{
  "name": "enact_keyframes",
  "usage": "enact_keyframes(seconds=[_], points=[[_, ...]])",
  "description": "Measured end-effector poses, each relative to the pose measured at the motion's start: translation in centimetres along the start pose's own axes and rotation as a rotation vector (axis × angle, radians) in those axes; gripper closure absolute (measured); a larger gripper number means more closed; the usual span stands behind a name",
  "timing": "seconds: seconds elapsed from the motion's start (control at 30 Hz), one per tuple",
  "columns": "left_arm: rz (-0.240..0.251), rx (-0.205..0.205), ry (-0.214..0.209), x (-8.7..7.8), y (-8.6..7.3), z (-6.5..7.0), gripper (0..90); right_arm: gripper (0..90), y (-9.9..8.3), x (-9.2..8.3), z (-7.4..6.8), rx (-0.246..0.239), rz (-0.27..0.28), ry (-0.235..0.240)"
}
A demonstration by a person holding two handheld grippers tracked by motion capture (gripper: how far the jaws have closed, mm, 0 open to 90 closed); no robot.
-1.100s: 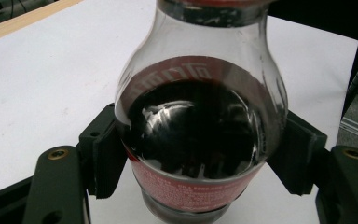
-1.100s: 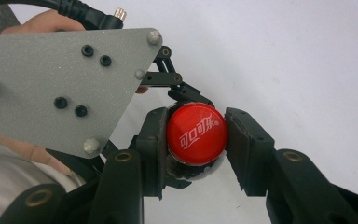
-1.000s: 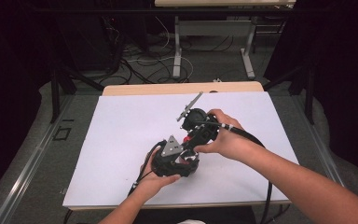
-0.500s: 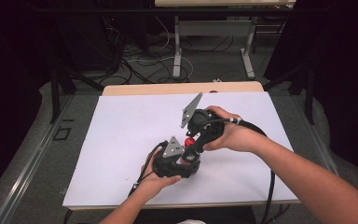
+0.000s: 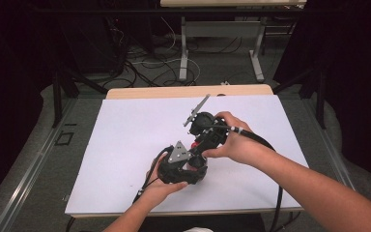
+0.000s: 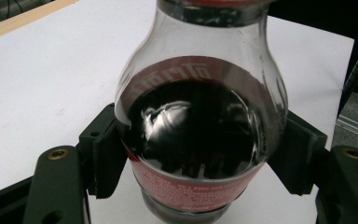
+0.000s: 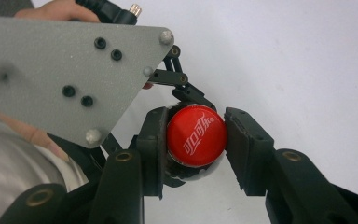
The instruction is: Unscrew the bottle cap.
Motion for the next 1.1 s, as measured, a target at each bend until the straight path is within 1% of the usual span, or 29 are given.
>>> enact_keyframes(seconds=[0.07,0.1,0.13,0.17,0.2,0.23,0.27,0.3,0.37,0.4,0.43,0.47,0.5,0.53,0.57,0.63,0.67,0.7,0.73,0.77,0.8,0.83,0.87,0.9,0.93,0.97,1.03,1.07,1.1], points=[[0.001,0.000,-0.002,0.02,-0.01,0.04,30.1,60.7,0.01,0.03,0.05,-0.095,0.002,0.037],[-0.012,0.004,-0.014,-0.10,-0.04,0.07,30.1,60.7,0.01,0.03,0.09,-0.140,0.004,0.048],[0.005,0.003,-0.006,0.03,0.03,0.10,30.1,60.7,-0.01,0.02,0.14,-0.193,0.005,0.058],[0.005,0.009,-0.004,0.01,0.05,0.09,30.1,60.7,-0.02,-0.02,0.32,-0.258,0.004,0.068],[0.008,0.012,-0.005,0.04,0.09,0.12,30.1,60.7,-0.06,-0.05,0.37,-0.286,0.002,0.087],[0.002,0.015,-0.001,0.03,0.07,0.13,30.1,60.7,-0.15,-0.09,0.44,-0.371,0.008,0.114],[0.005,0.015,-0.004,0.06,0.07,0.18,30.1,60.7,-0.15,-0.09,0.44,-0.371,0.008,0.114],[0.006,0.015,-0.003,0.08,0.06,0.17,30.1,60.7,-0.22,-0.09,0.44,-0.403,0.012,0.123],[0.005,0.008,-0.006,0.06,0.06,0.15,30.1,59.6,-0.26,-0.07,0.60,-0.400,0.017,0.123],[-0.011,0.008,-0.015,-0.08,0.00,0.11,30.1,53.4,-0.26,-0.04,0.60,-0.396,0.022,0.123],[-0.010,0.007,-0.013,-0.08,0.01,0.06,30.1,46.4,-0.22,0.00,0.55,-0.380,0.031,0.118],[0.010,0.008,0.004,0.06,0.10,-0.05,30.1,42.6,-0.10,0.01,0.62,-0.352,0.044,0.106],[0.008,0.007,0.004,0.04,0.09,-0.10,30.1,42.0,-0.14,-0.07,0.48,-0.300,0.041,0.099],[0.001,0.005,-0.002,-0.02,0.07,-0.11,30.1,42.3,-0.13,-0.14,0.44,-0.268,0.042,0.088],[0.008,0.004,0.007,0.02,0.09,-0.15,30.1,44.6,-0.21,-0.19,0.36,-0.225,0.033,0.078],[0.009,0.000,0.005,0.03,0.10,-0.13,30.1,47.8,-0.31,-0.13,0.23,-0.127,0.016,0.062],[0.008,-0.001,0.001,0.05,0.10,-0.08,30.1,49.1,-0.37,-0.09,0.23,-0.090,0.006,0.038],[0.010,-0.003,0.005,0.07,0.11,-0.08,30.1,49.8,-0.35,-0.06,0.33,-0.072,0.002,0.006],[0.009,-0.002,0.004,0.09,0.10,-0.05,30.1,50.3,-0.34,-0.03,0.24,-0.042,0.001,-0.008],[0.009,-0.003,0.004,0.10,0.09,-0.03,30.1,51.0,-0.33,0.02,0.24,-0.019,0.002,-0.014],[0.007,-0.002,0.004,0.10,0.07,-0.03,30.1,51.9,-0.29,0.00,0.13,0.009,0.003,0.004],[0.008,-0.001,0.004,0.09,0.07,-0.05,30.1,53.0,-0.24,0.00,0.14,0.031,0.008,-0.004],[0.008,0.005,0.004,0.07,0.08,-0.07,30.1,55.7,-0.28,0.04,0.12,0.052,-0.005,-0.007],[0.010,-0.001,0.005,0.06,0.10,-0.05,30.1,55.7,-0.28,0.04,0.12,0.052,-0.005,-0.007],[-0.008,-0.005,-0.010,-0.10,0.02,0.04,30.1,57.0,-0.28,0.11,0.14,0.057,-0.007,-0.002],[-0.007,-0.005,-0.009,-0.11,0.03,0.05,30.1,60.3,-0.31,0.16,0.11,0.060,-0.011,0.002],[-0.009,-0.002,-0.010,-0.12,0.02,0.03,30.1,60.7,-0.28,0.19,0.22,0.036,-0.013,0.020],[-0.010,-0.001,-0.014,-0.11,0.01,0.06,30.1,60.9,-0.27,0.18,0.20,0.009,-0.014,0.031],[-0.011,0.002,-0.011,-0.10,0.00,0.07,30.1,61.1,-0.27,0.19,0.20,-0.031,-0.016,0.043]])
Point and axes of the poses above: each handheld gripper's, and its own axes: x roughly forward along the jaws, y roughly out of its top, z roughly to its right, the point moved 7 cm from there along x, roughly forward along the jaws
